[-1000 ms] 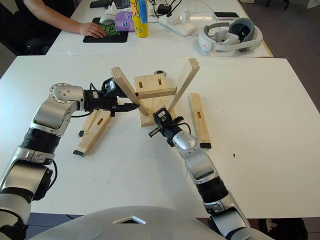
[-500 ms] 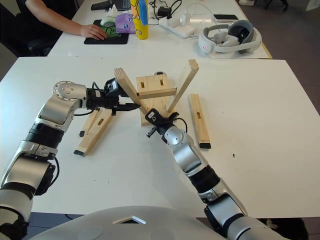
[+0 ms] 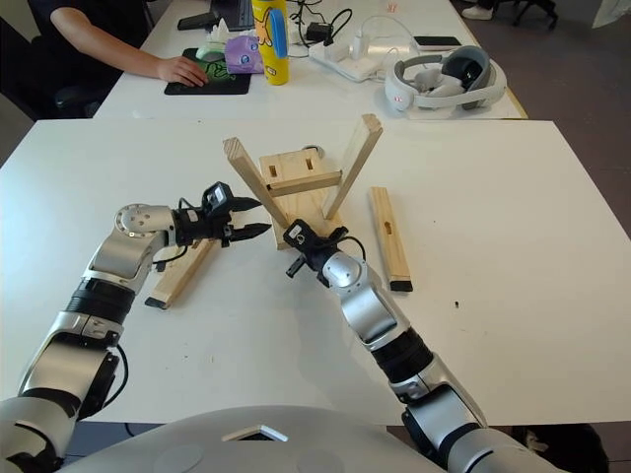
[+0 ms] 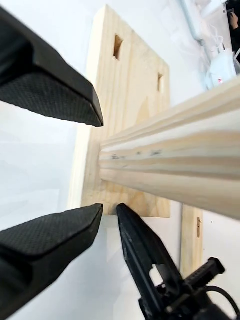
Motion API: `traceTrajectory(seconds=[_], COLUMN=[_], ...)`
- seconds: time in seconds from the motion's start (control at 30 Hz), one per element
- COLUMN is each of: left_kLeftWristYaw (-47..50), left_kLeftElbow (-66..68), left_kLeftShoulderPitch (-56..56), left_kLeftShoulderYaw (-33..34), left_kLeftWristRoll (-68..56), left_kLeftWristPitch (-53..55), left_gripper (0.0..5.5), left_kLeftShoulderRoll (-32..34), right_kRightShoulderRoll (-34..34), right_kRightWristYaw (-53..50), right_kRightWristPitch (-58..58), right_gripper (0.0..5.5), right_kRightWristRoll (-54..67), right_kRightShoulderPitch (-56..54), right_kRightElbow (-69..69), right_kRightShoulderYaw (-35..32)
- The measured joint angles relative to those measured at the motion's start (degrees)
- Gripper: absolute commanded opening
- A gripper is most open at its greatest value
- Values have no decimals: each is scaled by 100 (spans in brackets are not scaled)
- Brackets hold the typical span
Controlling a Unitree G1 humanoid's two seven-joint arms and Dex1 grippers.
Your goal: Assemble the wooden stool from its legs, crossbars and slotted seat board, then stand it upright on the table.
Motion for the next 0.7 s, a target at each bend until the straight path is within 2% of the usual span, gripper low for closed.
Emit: traceTrajectory(seconds=[0.07,0.23,0.4,0.6,0.7], left_kLeftWristYaw=[9,9,744,1445,1916], left_kLeftElbow=[-133,-805,-1780,-3073,-3292], left_kLeftShoulderPitch=[34,300,875,1760,1958], left_kLeftShoulderYaw=[60,281,735,434,281], left_kLeftWristRoll=[-5,-92,-91,114,263], left_kLeftWristPitch=[-5,234,693,1693,2146], left_gripper=[361,361,361,361,361], left_kLeftShoulderRoll=[1,114,240,56,-147], right_kRightShoulderRoll=[4,72,319,653,347], right_kRightWristYaw=[18,45,46,19,106], right_kRightWristPitch=[-3,-33,187,888,1179], right_gripper=[0,0,0,0,0], right_kRightWristRoll=[0,6,130,519,626], right_kRightShoulderPitch=[-3,-45,-87,-15,87], right_kRightElbow=[11,91,158,-355,-1137], right_kRightShoulderYaw=[-16,-24,-252,-765,-1102])
